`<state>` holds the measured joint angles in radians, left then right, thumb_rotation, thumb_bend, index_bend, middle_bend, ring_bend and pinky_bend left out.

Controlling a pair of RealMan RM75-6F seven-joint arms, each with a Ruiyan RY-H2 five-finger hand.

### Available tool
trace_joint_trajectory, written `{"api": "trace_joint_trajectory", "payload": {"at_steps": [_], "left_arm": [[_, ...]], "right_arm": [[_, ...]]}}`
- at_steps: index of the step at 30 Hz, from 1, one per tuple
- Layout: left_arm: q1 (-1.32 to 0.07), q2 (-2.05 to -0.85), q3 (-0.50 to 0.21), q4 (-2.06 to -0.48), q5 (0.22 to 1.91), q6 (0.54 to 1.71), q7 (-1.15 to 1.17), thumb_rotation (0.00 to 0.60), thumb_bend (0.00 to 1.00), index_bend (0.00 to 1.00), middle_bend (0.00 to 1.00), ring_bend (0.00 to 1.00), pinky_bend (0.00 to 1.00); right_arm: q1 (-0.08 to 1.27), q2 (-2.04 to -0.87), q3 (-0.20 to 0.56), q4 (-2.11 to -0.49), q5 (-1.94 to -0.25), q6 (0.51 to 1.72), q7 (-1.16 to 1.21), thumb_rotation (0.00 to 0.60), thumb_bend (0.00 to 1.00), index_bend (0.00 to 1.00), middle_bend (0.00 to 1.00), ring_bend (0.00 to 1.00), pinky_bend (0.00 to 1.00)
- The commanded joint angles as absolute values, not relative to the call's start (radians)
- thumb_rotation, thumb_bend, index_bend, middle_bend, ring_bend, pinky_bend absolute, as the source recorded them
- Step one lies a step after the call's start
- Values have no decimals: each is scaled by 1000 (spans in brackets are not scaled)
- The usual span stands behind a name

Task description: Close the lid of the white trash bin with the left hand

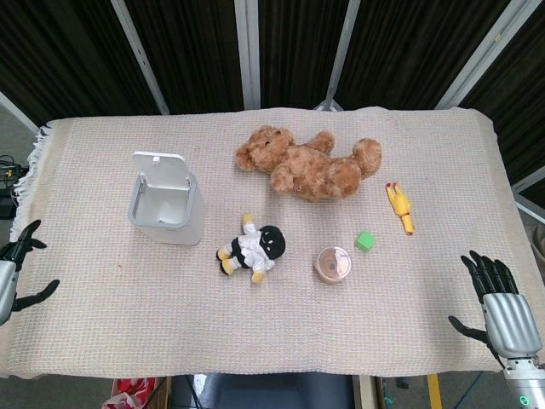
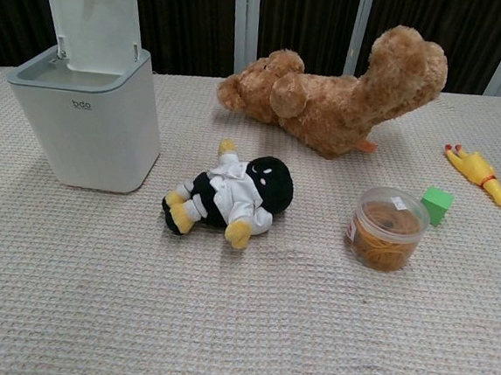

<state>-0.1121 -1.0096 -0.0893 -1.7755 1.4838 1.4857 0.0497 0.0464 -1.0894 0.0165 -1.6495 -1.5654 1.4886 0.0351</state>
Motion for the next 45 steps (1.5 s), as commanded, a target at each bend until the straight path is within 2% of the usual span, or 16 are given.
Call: {"api": "trace_joint_trajectory", "payload": {"at_steps": [1, 5, 8, 14, 21, 26, 34, 45], "left_arm": [[-181, -959, -155, -1840, 1397, 1403, 71, 600, 336, 0, 793, 739, 869], [-275, -925, -226, -1880, 1266, 1284, 132, 600, 353, 0, 883, 829, 957], [-344, -909, -272, -1896, 1171, 1207, 182, 600, 380, 0, 917, 860, 974], [-509, -882, -356, -1914, 928, 1024, 271, 600, 553, 0, 933, 872, 984], [-675, -873, -394, -1903, 673, 889, 346, 600, 618, 0, 953, 888, 993], [-796, -893, -379, -1883, 528, 884, 448, 600, 646, 19, 965, 895, 998], [-927, -938, -350, -1858, 353, 915, 541, 600, 667, 127, 988, 916, 1000], [-1029, -1002, -317, -1819, 246, 946, 600, 600, 676, 203, 993, 924, 1000]], "right_arm": [[47, -1090, 17, -1652, -1565, 1488, 36, 600, 192, 0, 0, 0, 0], [48, -1090, 16, -1659, -1559, 1482, 35, 600, 192, 0, 0, 0, 0], [49, -1090, 18, -1662, -1554, 1479, 36, 600, 192, 0, 0, 0, 0], [55, -1091, 20, -1667, -1549, 1468, 52, 600, 192, 0, 0, 0, 0], [62, -1093, 24, -1665, -1539, 1453, 67, 600, 192, 0, 0, 0, 0], [64, -1089, 24, -1668, -1540, 1451, 81, 600, 192, 0, 0, 0, 0], [64, -1085, 21, -1669, -1544, 1450, 99, 600, 192, 0, 0, 0, 0], [65, -1082, 20, -1669, -1545, 1450, 107, 600, 192, 0, 0, 0, 0]]}}
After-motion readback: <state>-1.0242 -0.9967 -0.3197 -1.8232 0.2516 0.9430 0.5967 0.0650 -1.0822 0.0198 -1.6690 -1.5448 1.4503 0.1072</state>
